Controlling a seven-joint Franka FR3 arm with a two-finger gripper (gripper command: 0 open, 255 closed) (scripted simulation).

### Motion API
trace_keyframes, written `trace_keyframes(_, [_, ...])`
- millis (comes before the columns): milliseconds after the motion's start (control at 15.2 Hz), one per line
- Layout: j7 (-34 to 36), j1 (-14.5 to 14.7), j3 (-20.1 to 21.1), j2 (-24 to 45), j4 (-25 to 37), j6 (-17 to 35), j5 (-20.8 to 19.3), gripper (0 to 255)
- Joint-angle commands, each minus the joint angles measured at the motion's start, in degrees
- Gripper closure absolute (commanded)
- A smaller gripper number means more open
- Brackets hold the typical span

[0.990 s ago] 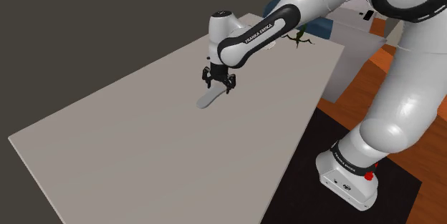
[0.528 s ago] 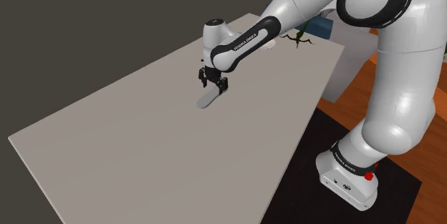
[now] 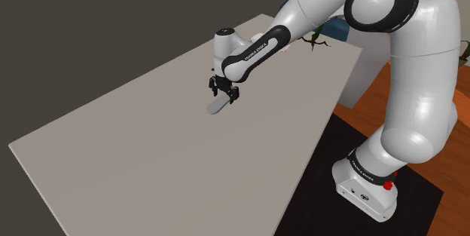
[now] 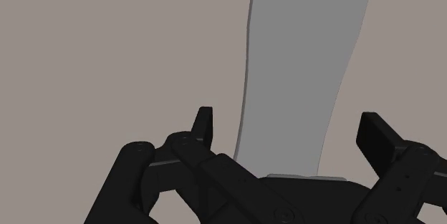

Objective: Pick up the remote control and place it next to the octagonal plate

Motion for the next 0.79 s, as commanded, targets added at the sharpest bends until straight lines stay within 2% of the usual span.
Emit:
trace_keyframes(0, [0.01, 0.02, -0.02, 0.05, 0.05, 0.02, -0.02, 0])
trace_keyframes(198, [0.01, 0.02, -0.01, 0.05, 0.04, 0.02, -0.02, 0])
trace_keyframes(264, [0.01, 0.02, -0.01, 0.05, 0.04, 0.02, -0.02, 255])
trace_keyframes(726, [0.01, 0.02, -0.02, 0.05, 0.05, 0.02, -0.02, 255])
